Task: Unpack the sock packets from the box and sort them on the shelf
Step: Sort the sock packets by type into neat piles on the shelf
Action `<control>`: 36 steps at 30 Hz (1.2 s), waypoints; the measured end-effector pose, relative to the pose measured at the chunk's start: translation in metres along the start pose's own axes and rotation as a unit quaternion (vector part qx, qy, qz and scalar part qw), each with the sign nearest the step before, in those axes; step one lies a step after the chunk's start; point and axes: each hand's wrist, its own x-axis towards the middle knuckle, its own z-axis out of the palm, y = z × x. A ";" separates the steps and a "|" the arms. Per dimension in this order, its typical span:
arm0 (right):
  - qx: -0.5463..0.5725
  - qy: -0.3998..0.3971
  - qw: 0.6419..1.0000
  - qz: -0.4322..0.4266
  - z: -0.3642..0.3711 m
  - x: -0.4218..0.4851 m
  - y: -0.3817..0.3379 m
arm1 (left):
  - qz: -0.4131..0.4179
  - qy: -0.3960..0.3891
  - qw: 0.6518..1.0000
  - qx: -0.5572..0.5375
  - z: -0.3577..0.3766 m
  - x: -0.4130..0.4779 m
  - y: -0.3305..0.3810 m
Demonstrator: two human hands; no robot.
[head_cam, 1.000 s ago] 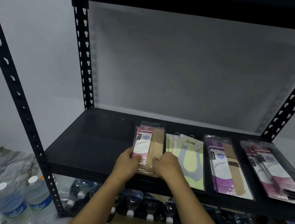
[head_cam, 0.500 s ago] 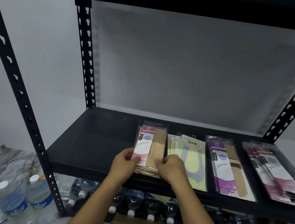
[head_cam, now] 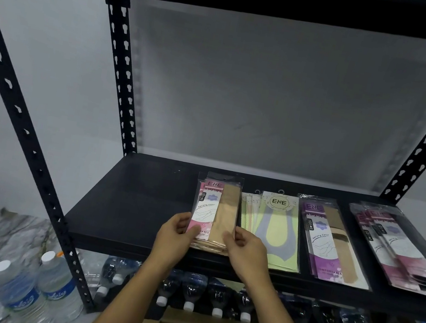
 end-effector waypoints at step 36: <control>-0.128 -0.125 0.983 -0.027 0.104 0.012 -0.055 | 0.018 0.093 0.994 0.050 -0.104 0.022 -0.014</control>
